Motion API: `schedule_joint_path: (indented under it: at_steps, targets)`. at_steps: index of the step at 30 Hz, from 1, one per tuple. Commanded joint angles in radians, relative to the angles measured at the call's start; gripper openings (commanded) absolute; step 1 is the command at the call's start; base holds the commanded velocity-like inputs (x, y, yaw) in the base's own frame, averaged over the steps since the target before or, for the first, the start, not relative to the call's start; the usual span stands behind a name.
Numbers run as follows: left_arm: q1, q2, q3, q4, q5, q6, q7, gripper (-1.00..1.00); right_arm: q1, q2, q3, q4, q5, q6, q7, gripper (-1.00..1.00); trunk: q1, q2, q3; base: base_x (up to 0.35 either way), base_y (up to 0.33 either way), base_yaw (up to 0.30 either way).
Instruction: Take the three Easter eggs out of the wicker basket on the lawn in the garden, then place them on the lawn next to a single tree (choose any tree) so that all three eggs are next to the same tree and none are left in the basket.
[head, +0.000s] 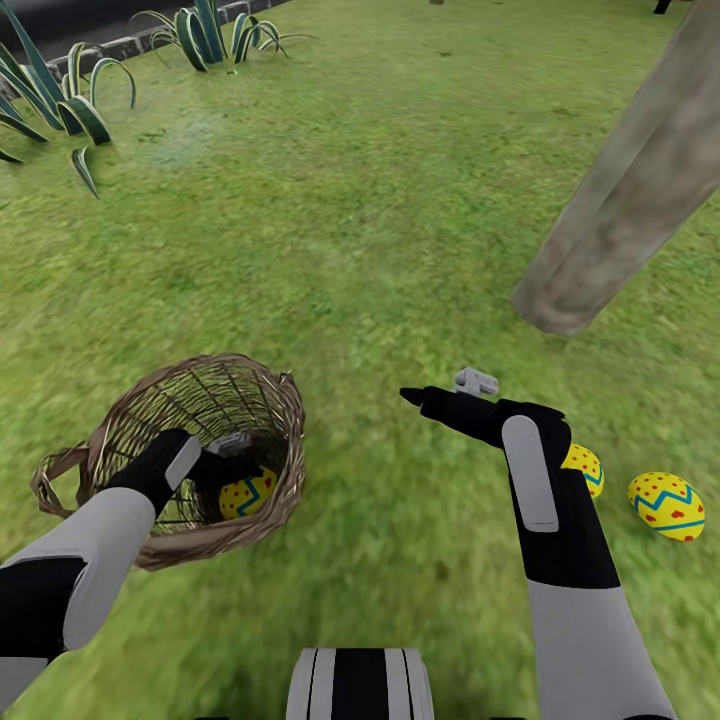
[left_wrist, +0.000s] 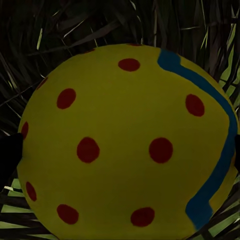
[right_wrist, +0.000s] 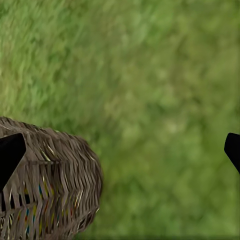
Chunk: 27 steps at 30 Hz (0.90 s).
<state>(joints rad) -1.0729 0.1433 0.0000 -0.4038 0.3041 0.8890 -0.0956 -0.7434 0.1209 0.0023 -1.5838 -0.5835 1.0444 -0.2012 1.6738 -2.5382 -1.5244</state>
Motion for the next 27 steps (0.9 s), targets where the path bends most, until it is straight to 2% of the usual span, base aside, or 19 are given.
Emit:
schedule_joint_path:
  at_steps: [1, 2, 3, 27]
  targets:
    - [0.001, 0.002, -0.003, 0.005, -0.029, 0.003, -0.005, 1.0, -0.001, 0.0, 0.0, -0.001, -0.01, 0.003, -0.01, 1.0, 0.0, 0.0, -0.001, 0.0, 0.0, 0.0]
    - [0.001, 0.003, -0.003, 0.005, -0.028, 0.003, -0.005, 1.0, -0.001, 0.0, 0.0, -0.001, -0.01, 0.003, -0.01, 1.0, 0.0, 0.0, -0.001, 0.0, 0.0, 0.0]
    - [0.001, 0.004, -0.003, 0.005, -0.027, 0.003, -0.006, -1.0, -0.001, 0.0, 0.0, -0.001, -0.01, 0.003, -0.01, 1.0, 0.0, 0.0, -0.001, 0.0, 0.0, 0.0]
    - [0.001, 0.006, -0.003, -0.006, -0.022, 0.0, -0.007, -1.0, -0.001, 0.0, 0.001, 0.001, -0.01, 0.003, -0.01, 1.0, 0.0, 0.0, -0.001, 0.0, 0.0, 0.0]
